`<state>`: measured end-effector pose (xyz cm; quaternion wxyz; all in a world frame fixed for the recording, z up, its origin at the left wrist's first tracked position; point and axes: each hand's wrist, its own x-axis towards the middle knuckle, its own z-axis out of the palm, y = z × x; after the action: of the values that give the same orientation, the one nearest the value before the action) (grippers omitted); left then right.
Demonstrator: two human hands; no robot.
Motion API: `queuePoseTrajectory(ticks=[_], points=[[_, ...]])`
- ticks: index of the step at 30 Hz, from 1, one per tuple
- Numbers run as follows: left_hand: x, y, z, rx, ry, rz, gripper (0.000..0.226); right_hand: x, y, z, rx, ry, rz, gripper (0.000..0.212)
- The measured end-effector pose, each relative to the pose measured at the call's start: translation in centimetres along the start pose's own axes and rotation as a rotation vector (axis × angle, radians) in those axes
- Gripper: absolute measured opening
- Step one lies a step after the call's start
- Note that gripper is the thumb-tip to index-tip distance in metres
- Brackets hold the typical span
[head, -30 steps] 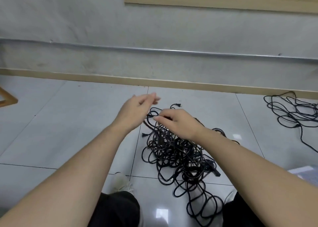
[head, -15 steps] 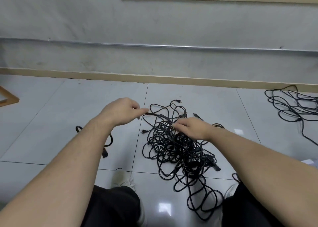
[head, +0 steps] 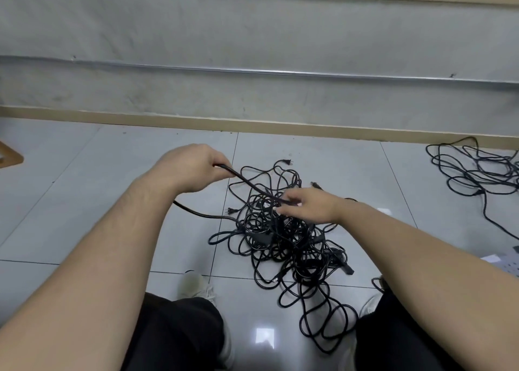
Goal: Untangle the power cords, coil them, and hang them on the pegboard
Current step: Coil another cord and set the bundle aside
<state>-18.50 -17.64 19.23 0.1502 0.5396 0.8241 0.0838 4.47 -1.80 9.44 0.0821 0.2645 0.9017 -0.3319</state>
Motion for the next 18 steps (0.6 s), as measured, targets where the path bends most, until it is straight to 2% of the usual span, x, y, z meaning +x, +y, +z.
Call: queuePoseTrajectory(ticks=[2, 5, 7, 11, 15, 18], points=[[0.0, -0.9, 0.0, 0.051, -0.041, -0.060, 0.012, -0.2, 1.1, 0.1, 0.025, -0.005, 0.039, 0.028], [-0.1, -1.9, 0.2, 0.006, -0.086, -0.109, 0.012, -0.6, 0.4, -0.3, 0.025, 0.046, -0.010, 0.022], [-0.2, -2.2, 0.3, -0.034, -0.111, -0.077, 0.013, -0.9, -1.0, -0.7, 0.046, 0.111, -0.058, 0.018], [-0.8, -0.5, 1.0, -0.094, -0.268, 0.051, 0.024, -0.9, -3.5, -1.1, 0.082, 0.268, -0.182, 0.030], [-0.5, 1.5, 1.9, -0.125, -0.259, 0.137, 0.034, -1.3, -5.4, -1.0, 0.059, 0.257, -0.251, 0.030], [-0.3, 1.4, 2.0, -0.134, -0.193, 0.159, 0.043, -1.4, -4.5, -1.1, 0.151, 0.162, -0.140, 0.035]])
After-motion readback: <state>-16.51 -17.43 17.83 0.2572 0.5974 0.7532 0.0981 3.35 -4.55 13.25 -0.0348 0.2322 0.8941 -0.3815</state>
